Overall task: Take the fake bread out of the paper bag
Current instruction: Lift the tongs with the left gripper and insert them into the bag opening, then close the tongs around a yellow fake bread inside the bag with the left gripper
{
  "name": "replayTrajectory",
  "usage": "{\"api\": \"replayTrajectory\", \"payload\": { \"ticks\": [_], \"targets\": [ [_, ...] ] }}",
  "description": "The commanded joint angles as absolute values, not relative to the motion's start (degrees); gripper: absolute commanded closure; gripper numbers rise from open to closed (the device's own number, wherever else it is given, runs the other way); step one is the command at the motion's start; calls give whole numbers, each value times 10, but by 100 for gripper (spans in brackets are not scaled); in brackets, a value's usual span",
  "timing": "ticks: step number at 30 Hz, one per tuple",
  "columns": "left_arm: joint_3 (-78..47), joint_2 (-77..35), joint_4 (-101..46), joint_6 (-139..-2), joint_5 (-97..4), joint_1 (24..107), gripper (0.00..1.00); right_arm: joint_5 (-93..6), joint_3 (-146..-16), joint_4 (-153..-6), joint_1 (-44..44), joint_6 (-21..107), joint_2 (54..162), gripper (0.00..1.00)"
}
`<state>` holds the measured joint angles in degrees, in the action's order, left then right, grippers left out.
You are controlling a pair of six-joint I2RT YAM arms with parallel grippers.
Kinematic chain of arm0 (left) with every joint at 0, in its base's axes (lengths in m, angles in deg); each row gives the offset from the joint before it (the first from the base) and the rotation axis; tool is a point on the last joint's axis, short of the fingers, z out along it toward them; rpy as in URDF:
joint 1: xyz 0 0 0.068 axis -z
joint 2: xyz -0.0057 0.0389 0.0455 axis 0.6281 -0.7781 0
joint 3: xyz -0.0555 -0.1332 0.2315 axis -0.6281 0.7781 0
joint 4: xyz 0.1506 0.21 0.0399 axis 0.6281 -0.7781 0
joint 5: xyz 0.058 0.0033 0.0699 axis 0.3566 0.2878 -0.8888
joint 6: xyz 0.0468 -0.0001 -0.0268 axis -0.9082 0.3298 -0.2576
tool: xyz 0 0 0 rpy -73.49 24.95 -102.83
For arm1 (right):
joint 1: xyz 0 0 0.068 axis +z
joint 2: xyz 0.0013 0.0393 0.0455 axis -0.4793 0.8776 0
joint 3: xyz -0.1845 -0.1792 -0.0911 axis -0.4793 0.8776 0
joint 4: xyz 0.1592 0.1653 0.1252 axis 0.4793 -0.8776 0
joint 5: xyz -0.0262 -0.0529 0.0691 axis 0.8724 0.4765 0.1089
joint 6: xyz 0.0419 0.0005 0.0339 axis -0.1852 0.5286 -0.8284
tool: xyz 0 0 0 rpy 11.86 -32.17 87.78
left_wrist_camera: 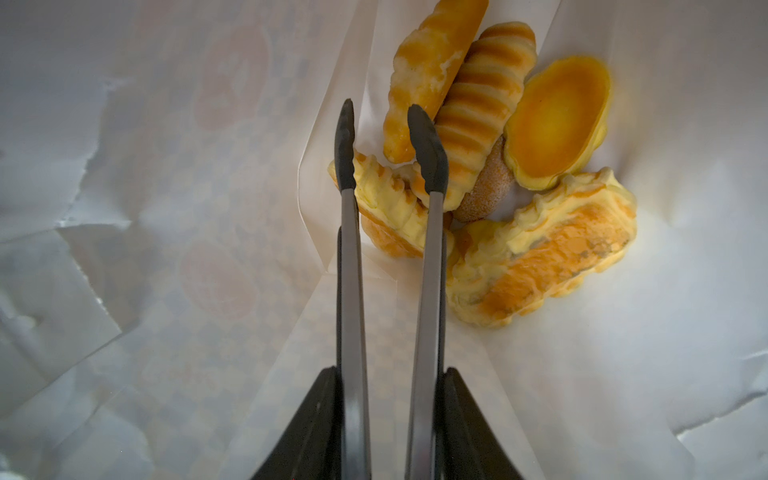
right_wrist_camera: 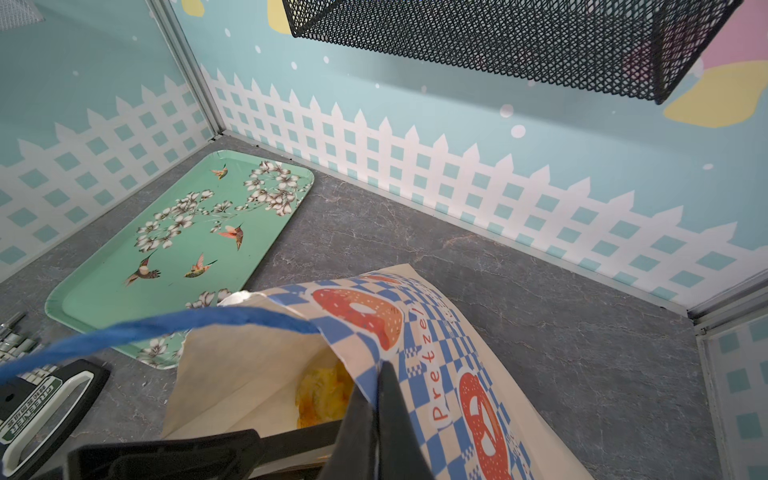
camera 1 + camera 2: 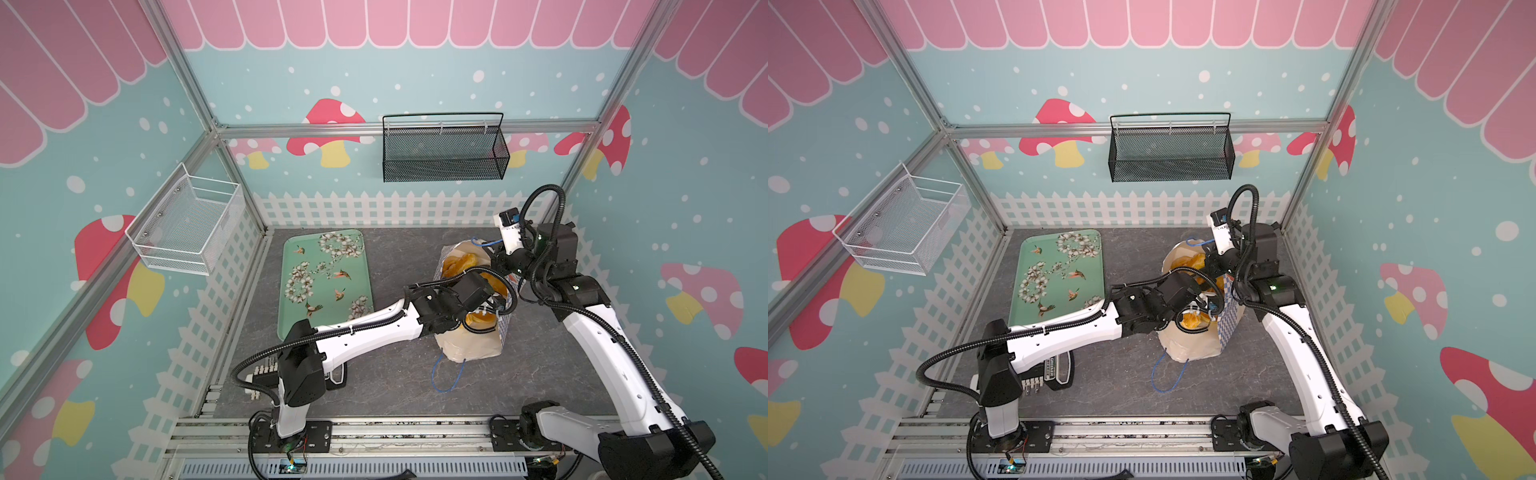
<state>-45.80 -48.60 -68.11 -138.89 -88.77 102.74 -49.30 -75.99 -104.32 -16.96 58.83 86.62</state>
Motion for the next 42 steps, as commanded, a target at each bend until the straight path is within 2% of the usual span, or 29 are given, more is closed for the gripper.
{"api": "replayTrajectory", "payload": {
  "ticks": [1,42],
  "targets": [
    [-475,-497,-661,-1419,-882,1023,63,-511,-783,-1043,-166,597,860,100],
    [-437,-463,-665,-1445,-871,1023,61,-514,-788,-1070,-167,609,862,100]
  ]
}}
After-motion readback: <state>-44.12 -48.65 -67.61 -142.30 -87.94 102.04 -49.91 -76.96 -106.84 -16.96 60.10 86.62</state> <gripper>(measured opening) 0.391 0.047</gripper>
